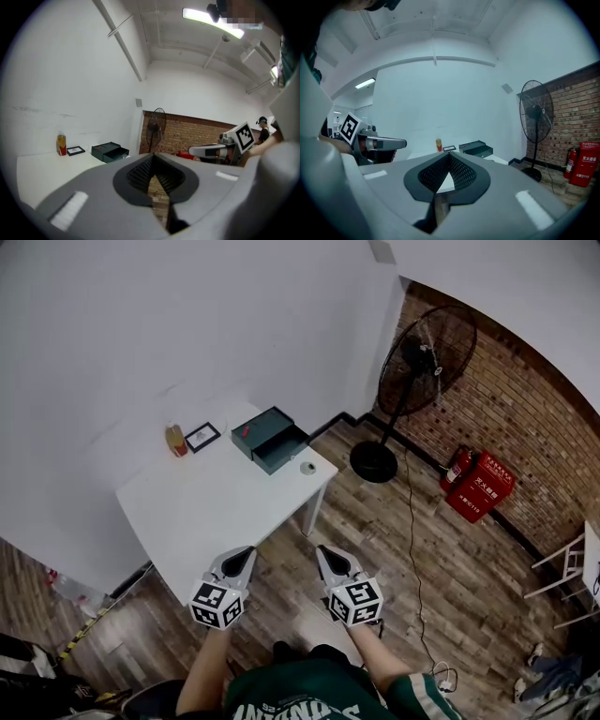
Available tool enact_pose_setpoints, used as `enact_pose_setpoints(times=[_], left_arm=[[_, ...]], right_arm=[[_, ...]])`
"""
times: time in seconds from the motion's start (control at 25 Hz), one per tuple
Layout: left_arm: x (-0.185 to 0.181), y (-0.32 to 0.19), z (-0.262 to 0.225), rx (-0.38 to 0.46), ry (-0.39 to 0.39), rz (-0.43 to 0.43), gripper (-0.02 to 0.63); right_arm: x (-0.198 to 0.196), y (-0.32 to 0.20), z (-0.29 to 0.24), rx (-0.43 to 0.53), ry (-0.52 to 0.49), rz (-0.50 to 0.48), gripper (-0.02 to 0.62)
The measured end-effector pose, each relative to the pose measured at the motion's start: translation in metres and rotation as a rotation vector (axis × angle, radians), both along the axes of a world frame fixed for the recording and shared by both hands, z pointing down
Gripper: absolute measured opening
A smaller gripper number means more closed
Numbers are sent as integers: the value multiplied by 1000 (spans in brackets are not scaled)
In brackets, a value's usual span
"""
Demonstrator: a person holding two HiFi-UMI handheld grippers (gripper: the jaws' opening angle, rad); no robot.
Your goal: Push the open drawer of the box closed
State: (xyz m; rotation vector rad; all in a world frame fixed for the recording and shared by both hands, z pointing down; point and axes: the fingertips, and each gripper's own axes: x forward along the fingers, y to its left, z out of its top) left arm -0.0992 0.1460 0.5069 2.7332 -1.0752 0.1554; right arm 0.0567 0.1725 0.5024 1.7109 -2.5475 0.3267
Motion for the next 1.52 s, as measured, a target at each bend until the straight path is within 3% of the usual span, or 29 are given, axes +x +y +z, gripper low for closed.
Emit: enact_pose_setpoints(times=[0.44,0.76,1.12,1.52], left_arm=[[-2,-27,12,-26,4,23,52],[2,-65,18,-36,-5,4,51],[9,-161,27,-66,-19,-59,52],[55,-299,9,-69,-25,-133,52]], right_arm=[[5,-21,7,-4,-11,42,2],[9,-65,16,-8,-15,28,2],[24,-174,29,-44,-15,-10,1],[48,-325,21,-45,44,-144,2]])
